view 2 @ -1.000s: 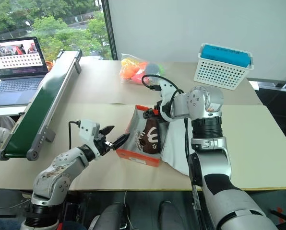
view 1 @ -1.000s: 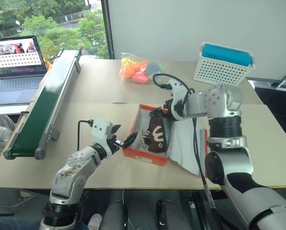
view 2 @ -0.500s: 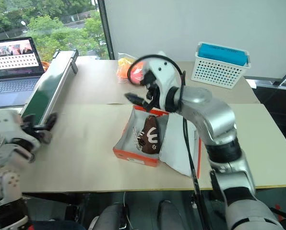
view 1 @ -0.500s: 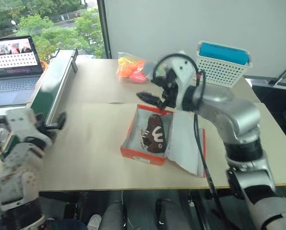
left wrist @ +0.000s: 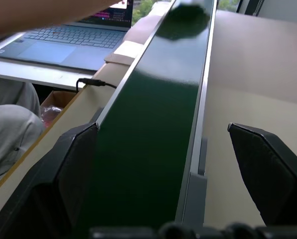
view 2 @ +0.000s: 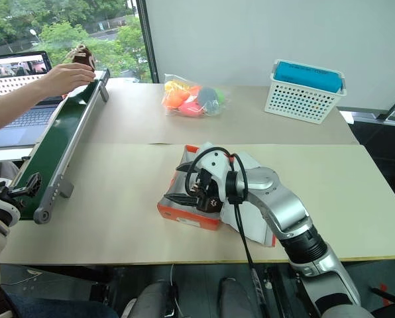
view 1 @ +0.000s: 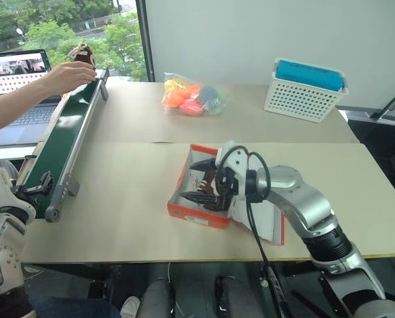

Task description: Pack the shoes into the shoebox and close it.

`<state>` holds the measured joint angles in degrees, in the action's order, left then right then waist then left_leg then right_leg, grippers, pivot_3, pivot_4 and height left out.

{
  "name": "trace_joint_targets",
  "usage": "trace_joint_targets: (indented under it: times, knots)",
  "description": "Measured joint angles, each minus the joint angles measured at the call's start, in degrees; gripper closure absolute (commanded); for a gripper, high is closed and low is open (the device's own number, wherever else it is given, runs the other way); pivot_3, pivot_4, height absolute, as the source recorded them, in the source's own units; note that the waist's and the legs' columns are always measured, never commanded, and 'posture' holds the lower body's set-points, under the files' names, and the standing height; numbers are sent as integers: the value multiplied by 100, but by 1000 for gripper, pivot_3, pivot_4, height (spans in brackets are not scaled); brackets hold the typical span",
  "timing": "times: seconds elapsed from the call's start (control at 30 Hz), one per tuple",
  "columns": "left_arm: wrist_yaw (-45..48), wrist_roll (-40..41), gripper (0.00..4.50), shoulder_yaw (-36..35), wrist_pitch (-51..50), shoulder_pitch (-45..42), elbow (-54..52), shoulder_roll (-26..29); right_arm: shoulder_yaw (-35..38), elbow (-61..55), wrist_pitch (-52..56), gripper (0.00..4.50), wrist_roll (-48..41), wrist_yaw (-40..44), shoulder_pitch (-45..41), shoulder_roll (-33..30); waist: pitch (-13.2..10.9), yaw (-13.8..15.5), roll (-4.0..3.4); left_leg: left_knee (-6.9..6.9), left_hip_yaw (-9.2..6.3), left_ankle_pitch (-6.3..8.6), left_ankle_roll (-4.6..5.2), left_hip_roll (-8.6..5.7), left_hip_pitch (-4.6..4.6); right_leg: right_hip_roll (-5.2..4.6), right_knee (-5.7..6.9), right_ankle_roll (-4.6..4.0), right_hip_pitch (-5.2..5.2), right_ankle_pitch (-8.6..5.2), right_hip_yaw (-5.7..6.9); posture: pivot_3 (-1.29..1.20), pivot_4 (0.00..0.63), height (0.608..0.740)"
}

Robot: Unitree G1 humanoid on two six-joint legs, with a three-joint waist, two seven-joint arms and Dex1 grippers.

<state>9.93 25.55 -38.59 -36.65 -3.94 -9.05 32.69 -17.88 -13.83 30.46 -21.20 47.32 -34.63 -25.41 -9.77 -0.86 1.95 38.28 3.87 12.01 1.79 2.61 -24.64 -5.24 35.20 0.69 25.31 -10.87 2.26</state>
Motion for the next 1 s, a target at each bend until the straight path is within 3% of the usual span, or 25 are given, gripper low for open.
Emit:
trace_joint_targets:
  times: [0.57,1.0]
  knots:
    - [251,-197,0,311,-113,48,128,229,220,88,839,190,8,-878,11,658,0,12,0,0,1,12,-24,1,0,-1,5,-5,3,2,1,0,150,740]
    - [453,-195,0,416,-324,-270,636,345,293,-22,980,190,-5,-1158,154,804,0,12,0,0,4,0,-5,0,0,0,10,-4,3,2,1,0,150,740]
